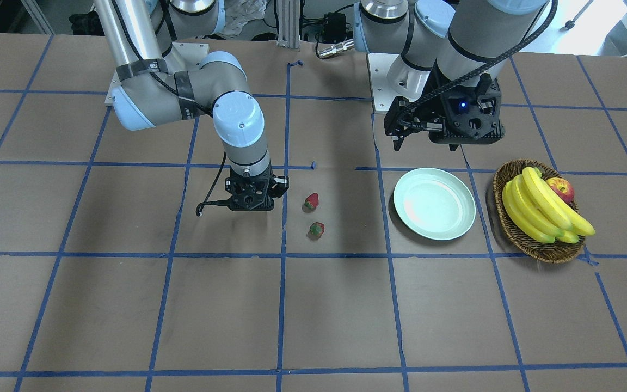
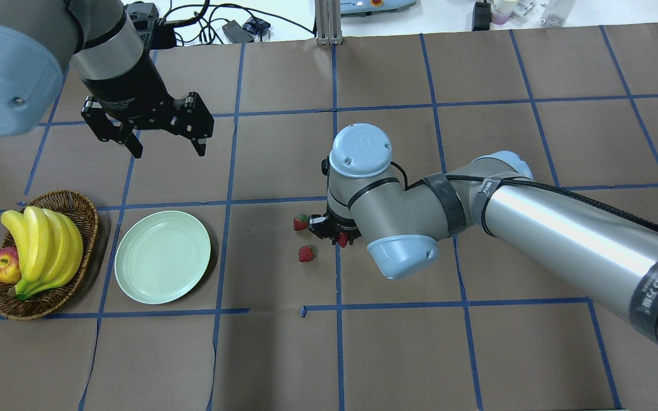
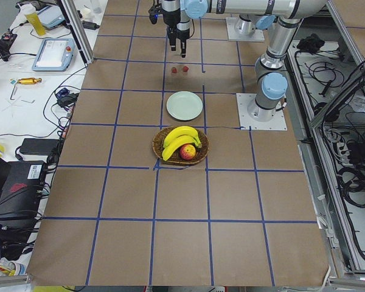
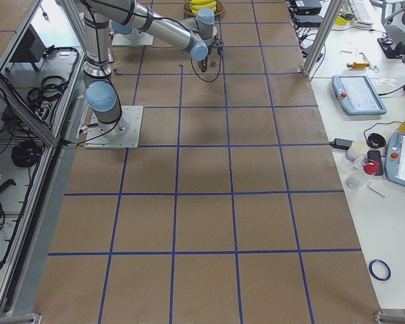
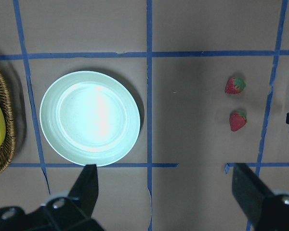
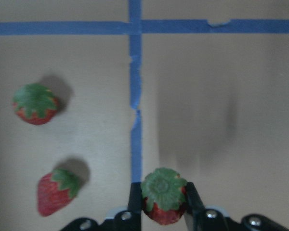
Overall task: Collect all strawberries into plate
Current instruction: 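Grasp the last scattered strawberry with the right gripper, then carry the strawberry next to the other two and release it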
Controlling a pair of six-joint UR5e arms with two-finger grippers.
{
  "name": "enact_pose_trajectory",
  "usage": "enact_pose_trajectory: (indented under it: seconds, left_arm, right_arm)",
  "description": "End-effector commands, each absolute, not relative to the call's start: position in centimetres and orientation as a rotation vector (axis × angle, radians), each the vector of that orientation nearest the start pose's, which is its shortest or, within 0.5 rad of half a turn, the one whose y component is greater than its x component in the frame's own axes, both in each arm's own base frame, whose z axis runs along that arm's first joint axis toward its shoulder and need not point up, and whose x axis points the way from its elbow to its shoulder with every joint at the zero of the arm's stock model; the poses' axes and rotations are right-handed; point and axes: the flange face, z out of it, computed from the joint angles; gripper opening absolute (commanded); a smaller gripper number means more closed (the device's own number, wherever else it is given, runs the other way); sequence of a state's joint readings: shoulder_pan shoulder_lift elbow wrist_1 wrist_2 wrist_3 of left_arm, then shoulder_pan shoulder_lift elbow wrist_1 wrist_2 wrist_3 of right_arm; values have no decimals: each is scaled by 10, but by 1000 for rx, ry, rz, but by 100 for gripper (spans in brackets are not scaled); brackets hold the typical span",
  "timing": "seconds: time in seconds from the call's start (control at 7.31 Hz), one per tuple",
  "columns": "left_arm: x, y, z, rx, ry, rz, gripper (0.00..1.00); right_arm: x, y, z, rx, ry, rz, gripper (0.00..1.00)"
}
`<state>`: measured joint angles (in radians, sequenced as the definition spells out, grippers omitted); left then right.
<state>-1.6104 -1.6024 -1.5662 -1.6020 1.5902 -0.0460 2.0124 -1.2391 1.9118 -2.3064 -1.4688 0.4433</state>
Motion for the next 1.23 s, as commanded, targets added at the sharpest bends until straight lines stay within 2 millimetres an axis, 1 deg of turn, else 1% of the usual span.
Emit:
enact_pose_trajectory:
  seconds: [0.0,0.14,0.27,0.41,0.55,0.68,0.82,0.96,1.09]
  left_arm:
    - [-151,-492,472,-9,3118,85,100]
    - [-150,-493,473,-11,3120,83,100]
    - [-150,-492,472,-11,3120,85,100]
    - [-150,-493,472,-11,3120,85,100]
    - [-150,-493,472,-11,3120,83,100]
    - [-150,-493,472,-11,3120,82,100]
    - [-150,-493,472,-11,3118,82,100]
    - [-150,-491,473,-11,3120,82,100]
    - [-151,-492,472,-9,3120,82,100]
  right_arm:
    - [451,-428,239,55,2944,-109,3]
    - [470,-427,202,48,2970,-42,3]
    - [473,-427,183,44,2987,-10,5]
    - [470,-428,180,46,3005,-17,9]
    - [470,-428,178,44,3010,-15,28]
    - [468,-428,182,41,3018,-15,99]
    - [462,-431,194,54,3063,-40,100]
    - [430,-453,242,132,3130,-139,100]
    - [364,-479,292,241,3185,-54,100]
